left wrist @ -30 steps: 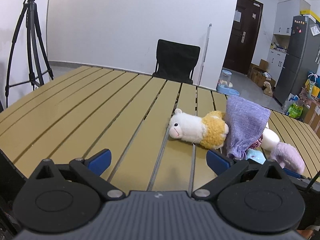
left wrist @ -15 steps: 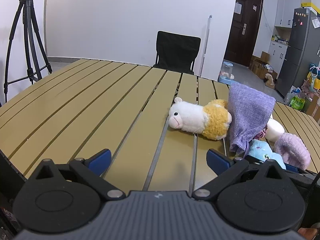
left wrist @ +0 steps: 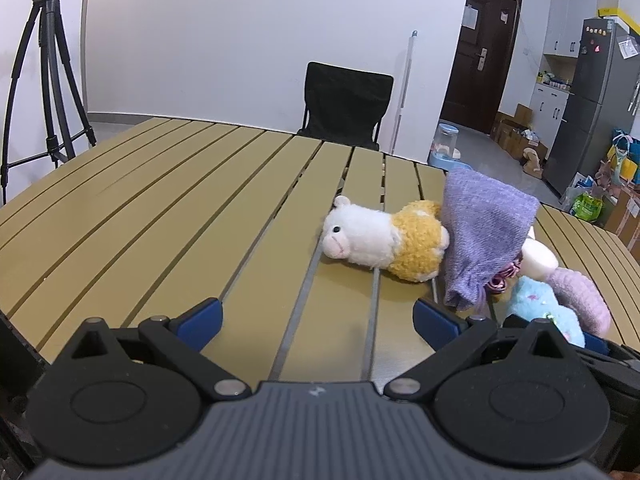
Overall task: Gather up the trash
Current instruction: 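Grasp the blue fluffy toy with the right gripper while the left tool approaches the purple bag, then close the left gripper on the drawstring end of the purple burlap bag, then carry the blue toy with the right tool while the left tool carries the purple bag toward the bin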
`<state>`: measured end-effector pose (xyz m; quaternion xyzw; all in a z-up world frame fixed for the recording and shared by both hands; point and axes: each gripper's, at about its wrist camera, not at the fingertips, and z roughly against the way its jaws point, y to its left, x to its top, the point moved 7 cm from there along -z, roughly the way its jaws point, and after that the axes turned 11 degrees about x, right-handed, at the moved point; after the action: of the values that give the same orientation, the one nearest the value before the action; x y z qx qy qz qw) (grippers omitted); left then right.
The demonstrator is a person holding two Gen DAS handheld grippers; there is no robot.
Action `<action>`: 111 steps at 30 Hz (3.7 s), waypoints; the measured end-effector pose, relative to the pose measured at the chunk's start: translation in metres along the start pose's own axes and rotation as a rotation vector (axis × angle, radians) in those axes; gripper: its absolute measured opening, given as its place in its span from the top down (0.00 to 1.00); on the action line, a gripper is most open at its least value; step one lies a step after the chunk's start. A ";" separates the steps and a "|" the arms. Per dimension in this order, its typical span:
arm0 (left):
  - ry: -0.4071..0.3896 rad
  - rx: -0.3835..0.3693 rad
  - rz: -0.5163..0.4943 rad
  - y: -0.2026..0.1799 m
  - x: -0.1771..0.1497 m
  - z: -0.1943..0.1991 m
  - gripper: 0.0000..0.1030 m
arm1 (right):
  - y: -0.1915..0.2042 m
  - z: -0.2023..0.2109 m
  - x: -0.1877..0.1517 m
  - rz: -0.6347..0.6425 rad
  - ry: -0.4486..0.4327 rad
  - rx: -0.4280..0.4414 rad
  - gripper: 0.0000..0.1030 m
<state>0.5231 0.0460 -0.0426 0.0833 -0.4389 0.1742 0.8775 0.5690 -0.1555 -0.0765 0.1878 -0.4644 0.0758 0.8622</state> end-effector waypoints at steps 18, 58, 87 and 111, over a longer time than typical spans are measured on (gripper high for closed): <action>-0.037 -0.034 -0.069 -0.055 -0.002 -0.001 0.00 | -0.053 0.068 0.021 -0.045 -0.171 -0.054 0.23; -0.029 -0.086 -0.108 -0.131 -0.007 -0.054 0.79 | -0.147 0.057 0.003 -0.173 -0.163 -0.126 0.23; -0.166 -0.176 -0.082 -0.089 -0.011 0.060 0.80 | -0.103 0.118 -0.007 -0.132 -0.258 -0.086 0.23; -0.172 -0.201 -0.056 -0.003 -0.066 0.160 0.80 | -0.023 0.214 -0.072 -0.015 -0.238 -0.031 0.23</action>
<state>0.3692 -0.0203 0.0007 0.0220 -0.5254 0.0969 0.8451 0.3703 -0.2575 -0.0354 0.1855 -0.5631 0.0395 0.8044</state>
